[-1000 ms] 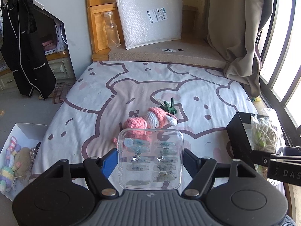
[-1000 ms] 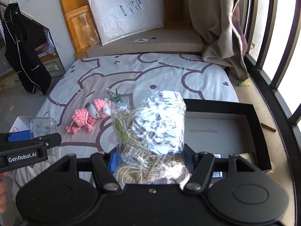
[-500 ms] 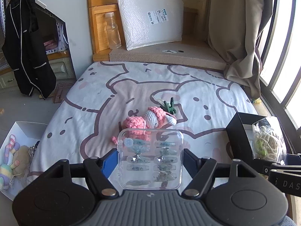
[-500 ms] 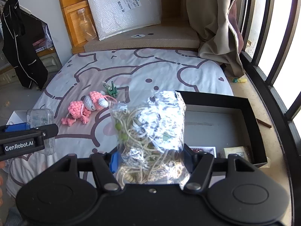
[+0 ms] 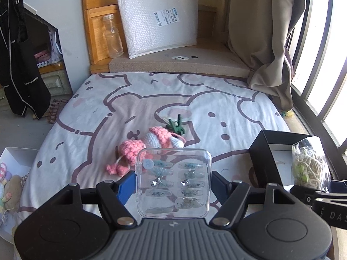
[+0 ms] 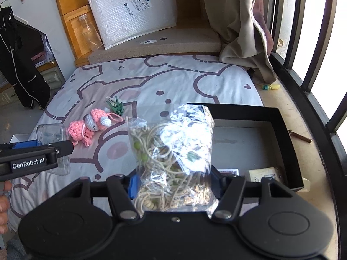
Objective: Organize objects
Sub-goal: 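Carry the plastic box and bag of cords over the black box with both tools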
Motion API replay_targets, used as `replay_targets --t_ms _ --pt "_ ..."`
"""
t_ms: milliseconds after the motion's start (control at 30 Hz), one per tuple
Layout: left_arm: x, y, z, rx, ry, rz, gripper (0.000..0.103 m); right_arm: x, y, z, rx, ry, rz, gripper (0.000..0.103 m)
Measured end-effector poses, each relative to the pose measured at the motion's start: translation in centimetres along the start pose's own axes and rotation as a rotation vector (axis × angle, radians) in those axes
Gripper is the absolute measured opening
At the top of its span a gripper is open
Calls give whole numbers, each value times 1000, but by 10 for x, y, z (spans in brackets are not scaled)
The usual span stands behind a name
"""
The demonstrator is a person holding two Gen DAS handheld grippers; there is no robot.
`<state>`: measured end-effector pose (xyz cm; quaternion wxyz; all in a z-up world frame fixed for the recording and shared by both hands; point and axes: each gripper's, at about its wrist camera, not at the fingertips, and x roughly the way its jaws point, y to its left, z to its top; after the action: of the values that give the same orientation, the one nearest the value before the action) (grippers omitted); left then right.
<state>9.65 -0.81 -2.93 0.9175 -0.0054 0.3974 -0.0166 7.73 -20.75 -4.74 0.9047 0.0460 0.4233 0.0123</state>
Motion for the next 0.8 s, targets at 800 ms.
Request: replay_targets --t_ms 800 --pt "32 -78 20 68 -3 -115 74 0 -90 22 79 -33 -82 60"
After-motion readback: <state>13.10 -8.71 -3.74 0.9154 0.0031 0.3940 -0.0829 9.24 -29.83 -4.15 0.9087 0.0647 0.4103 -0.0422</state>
